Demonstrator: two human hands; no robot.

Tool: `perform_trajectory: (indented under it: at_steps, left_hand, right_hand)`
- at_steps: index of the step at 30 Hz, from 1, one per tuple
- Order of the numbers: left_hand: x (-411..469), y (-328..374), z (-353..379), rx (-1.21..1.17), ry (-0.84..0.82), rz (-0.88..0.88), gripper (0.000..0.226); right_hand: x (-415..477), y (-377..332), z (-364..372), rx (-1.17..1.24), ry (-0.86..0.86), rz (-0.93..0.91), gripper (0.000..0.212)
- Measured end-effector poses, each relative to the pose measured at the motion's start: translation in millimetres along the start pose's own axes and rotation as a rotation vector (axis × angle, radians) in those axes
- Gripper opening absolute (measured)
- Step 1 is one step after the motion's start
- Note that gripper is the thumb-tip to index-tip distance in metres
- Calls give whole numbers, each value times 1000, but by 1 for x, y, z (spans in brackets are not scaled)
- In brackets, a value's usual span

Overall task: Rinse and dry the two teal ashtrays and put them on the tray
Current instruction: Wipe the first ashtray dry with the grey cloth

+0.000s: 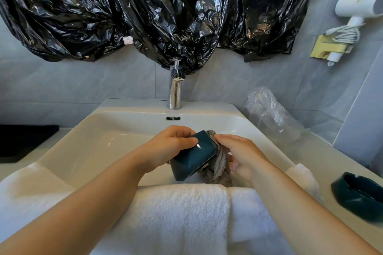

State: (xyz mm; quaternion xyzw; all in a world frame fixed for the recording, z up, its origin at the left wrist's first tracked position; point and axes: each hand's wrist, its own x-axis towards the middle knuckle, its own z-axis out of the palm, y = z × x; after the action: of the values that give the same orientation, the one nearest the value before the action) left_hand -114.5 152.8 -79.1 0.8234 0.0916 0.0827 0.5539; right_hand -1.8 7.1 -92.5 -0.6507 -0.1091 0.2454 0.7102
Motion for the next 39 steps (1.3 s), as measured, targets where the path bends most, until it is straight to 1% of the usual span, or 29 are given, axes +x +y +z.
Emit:
perform_trajectory:
  at_steps: [4, 6, 9, 13, 16, 19, 21, 23, 26, 28, 30, 34, 39]
  left_hand:
    - [2, 2, 3, -17, 31, -58, 24]
    - [2, 2, 4, 11, 34, -78, 24]
    - [3, -1, 4, 20, 44, -46, 19]
    - [5, -3, 3, 86, 67, 9, 16]
    - [4, -4, 2, 98, 68, 40, 15]
    - [2, -6, 4, 185, 45, 70, 15]
    - [2, -6, 5, 252, 29, 77, 16]
    - [1, -5, 5, 266, 28, 82, 15]
    - [-1, -3, 4, 226, 35, 96, 13]
    - [-1, -2, 4, 180, 44, 109, 14]
    - [-2, 0, 4, 141, 42, 115, 17]
    - [-3, 0, 1, 116, 33, 108, 15]
    - [-3, 0, 5, 188, 28, 113, 14]
  right_hand:
    - [-1, 2, 2, -34, -68, -48, 8]
    - [-2, 4, 4, -100, -78, -121, 9]
    - [-1, 5, 5, -202, -22, -258, 4]
    - [0, 5, 2, -302, 117, -403, 7]
    - [-3, 3, 2, -404, 75, -585, 8]
    - [-5, 4, 8, -504, 36, -677, 7]
    - [-2, 5, 10, -526, 44, -678, 8]
    - [3, 6, 10, -506, 68, -634, 10]
    - [7, 6, 2, -455, 121, -536, 12]
    - [7, 5, -1, -388, 108, -499, 12]
    - [4, 4, -3, -363, 79, -515, 11]
    - [0, 3, 0, -421, 31, -591, 11]
    - [5, 5, 5, -469, 67, -663, 13]
